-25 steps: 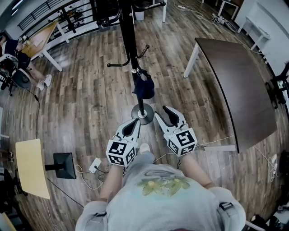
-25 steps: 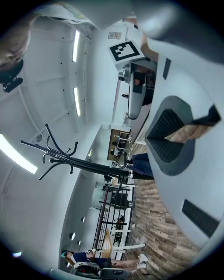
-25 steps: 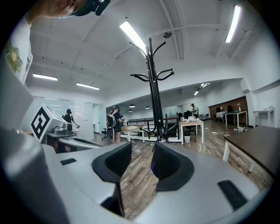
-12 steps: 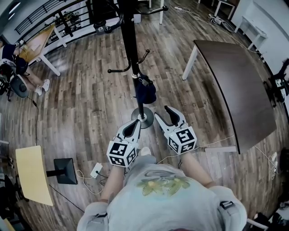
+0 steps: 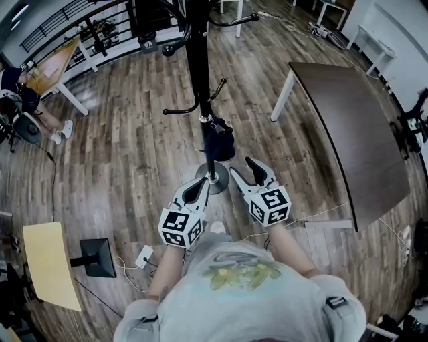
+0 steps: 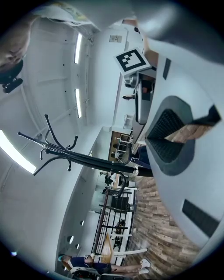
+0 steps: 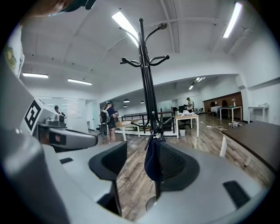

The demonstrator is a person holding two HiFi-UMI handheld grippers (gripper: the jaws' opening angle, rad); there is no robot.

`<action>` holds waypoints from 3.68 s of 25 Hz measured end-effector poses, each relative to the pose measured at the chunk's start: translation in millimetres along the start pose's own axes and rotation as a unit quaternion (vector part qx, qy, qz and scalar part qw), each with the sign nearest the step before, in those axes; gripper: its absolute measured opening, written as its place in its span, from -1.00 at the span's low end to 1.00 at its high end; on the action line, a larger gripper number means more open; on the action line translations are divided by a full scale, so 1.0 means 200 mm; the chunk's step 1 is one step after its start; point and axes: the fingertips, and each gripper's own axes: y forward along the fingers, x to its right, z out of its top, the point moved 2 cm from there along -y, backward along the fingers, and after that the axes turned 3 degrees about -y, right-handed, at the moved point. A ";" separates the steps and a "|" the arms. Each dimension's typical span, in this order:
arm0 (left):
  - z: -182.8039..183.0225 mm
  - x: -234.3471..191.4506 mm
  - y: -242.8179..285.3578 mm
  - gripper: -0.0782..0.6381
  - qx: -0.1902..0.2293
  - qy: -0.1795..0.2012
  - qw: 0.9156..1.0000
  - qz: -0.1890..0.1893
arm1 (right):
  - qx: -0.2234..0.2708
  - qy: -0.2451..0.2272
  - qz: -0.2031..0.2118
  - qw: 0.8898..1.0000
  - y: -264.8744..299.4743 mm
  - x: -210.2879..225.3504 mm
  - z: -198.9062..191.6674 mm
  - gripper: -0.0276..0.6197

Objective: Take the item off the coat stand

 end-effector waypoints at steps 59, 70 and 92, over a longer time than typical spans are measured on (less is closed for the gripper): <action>0.02 -0.37 0.21 -0.74 -0.011 -0.020 1.000 0.012 | -0.108 -0.002 -0.039 0.993 0.67 0.23 -0.30 -0.41; 0.02 -0.37 0.18 -0.74 -0.008 -0.022 1.000 0.015 | -0.112 -0.006 -0.027 0.993 0.66 0.21 -0.30 -0.84; 0.02 -0.38 0.20 -0.74 -0.011 -0.023 1.000 0.010 | -0.104 -0.008 -0.023 0.994 0.65 0.21 -0.25 -0.85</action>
